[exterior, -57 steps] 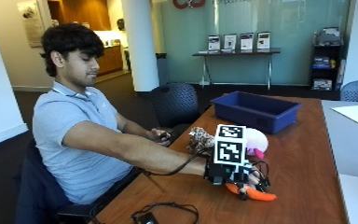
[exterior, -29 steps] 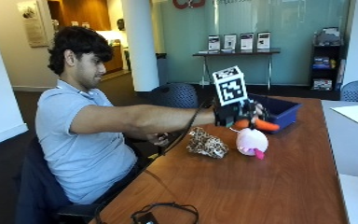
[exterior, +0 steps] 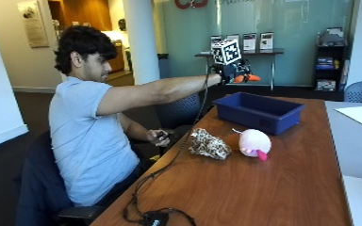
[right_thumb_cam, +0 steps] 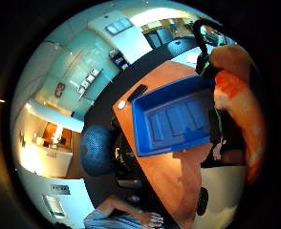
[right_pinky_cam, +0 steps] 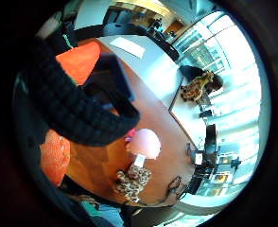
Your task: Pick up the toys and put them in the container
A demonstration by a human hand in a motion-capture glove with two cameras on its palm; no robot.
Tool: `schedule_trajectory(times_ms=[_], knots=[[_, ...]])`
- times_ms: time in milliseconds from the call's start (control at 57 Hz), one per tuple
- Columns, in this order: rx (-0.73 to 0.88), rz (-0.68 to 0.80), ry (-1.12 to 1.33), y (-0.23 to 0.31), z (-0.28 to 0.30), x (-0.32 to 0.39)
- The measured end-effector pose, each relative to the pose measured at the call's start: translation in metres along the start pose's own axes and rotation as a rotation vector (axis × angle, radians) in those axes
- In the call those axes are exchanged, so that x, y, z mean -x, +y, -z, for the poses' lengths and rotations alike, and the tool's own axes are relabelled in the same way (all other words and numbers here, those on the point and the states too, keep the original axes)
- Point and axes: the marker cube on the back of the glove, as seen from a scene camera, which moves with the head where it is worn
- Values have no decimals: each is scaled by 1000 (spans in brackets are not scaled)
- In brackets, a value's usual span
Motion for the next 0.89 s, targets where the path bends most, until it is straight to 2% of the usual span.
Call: schedule_trajectory(times_ms=[105,175,246,368,754,894], knots=[[14,20,-52,-14,-15,27],[100,18,-107,-20,-26,37],[221,4,-154,-17,-35,34],[245,-27,-149,-8,-36,13],[215,-303,-96,80,-20,-161],[270,-393,-79,115,-34,-207]])
